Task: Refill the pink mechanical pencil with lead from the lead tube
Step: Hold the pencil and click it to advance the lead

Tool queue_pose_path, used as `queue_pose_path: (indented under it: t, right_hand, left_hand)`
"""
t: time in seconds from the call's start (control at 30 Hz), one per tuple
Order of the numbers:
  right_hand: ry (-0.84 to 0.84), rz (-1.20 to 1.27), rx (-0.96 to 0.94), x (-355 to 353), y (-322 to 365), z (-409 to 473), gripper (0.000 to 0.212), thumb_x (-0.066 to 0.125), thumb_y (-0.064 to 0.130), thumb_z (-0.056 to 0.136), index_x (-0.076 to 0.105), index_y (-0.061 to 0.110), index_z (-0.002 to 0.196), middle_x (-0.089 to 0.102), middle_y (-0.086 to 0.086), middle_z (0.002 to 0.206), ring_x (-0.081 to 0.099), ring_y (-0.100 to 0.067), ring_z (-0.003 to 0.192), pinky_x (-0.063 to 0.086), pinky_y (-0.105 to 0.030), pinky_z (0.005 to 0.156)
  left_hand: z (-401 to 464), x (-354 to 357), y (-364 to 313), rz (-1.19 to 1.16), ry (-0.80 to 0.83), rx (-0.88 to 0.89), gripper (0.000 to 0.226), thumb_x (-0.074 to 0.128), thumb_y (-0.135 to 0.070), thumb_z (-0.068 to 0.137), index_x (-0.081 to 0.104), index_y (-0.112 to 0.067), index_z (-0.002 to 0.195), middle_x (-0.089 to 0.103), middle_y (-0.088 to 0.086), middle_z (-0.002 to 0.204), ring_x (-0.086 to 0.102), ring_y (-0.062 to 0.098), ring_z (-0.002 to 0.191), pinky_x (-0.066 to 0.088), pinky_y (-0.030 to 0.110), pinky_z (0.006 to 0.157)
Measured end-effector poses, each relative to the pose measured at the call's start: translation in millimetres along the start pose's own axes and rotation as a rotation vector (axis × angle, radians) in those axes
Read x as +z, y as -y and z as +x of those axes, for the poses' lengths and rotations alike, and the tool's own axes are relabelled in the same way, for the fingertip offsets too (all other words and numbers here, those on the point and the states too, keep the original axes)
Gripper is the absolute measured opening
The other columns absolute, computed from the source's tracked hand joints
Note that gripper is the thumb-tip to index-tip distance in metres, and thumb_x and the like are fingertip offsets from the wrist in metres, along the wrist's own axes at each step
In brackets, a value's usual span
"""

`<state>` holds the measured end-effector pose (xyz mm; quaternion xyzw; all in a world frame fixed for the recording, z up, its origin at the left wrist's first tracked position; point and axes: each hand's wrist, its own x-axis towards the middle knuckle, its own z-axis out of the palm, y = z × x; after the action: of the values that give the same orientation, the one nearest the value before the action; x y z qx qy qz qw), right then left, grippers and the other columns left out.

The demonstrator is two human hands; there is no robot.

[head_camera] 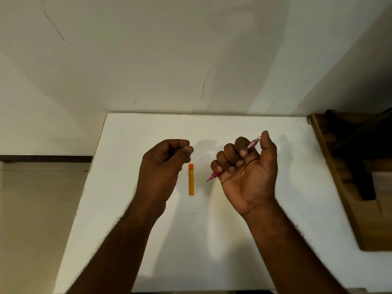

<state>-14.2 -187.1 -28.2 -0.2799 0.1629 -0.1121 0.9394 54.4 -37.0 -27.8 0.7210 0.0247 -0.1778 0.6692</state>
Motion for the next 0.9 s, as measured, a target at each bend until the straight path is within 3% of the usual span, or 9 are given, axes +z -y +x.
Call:
queue_pose_path:
  t: [0.4,0.73,0.9]
  right_hand:
    - [0.017,-0.053,-0.002,2.9,-0.7,0.3,0.048,0.037,0.052,0.094,0.038,0.015,0.064,0.022,-0.001,0.060,0.019,-0.018,0.057,0.029,-0.034,0.058]
    - [0.059,-0.103,-0.016,5.5,-0.2,0.6,0.047,0.038,0.047,0.095,0.043,0.014,0.062,0.031,0.002,0.054,0.021,-0.017,0.056,0.032,-0.033,0.055]
    - [0.044,-0.248,-0.044,8.7,-1.1,0.6,0.050,0.038,0.046,0.095,0.053,0.013,0.061,0.037,0.001,0.053,0.028,-0.016,0.053,0.033,-0.032,0.055]
  left_hand:
    - [-0.8,-1.0,-2.5,0.011,0.003,-0.002,0.013,0.071,-0.021,0.090,0.076,-0.021,0.102,0.080,-0.003,0.095,0.075,0.012,0.085,0.055,0.025,0.075]
    - [-0.8,-1.3,-2.6,-0.003,0.014,-0.003,0.014,0.071,-0.020,0.090,0.076,-0.018,0.103,0.079,-0.002,0.094,0.075,0.011,0.084,0.053,0.016,0.069]
    - [-1.4,-0.2,-4.2,0.000,0.014,0.000,0.013,0.071,-0.020,0.091,0.076,-0.019,0.103,0.080,-0.001,0.096,0.075,0.013,0.085,0.053,0.020,0.072]
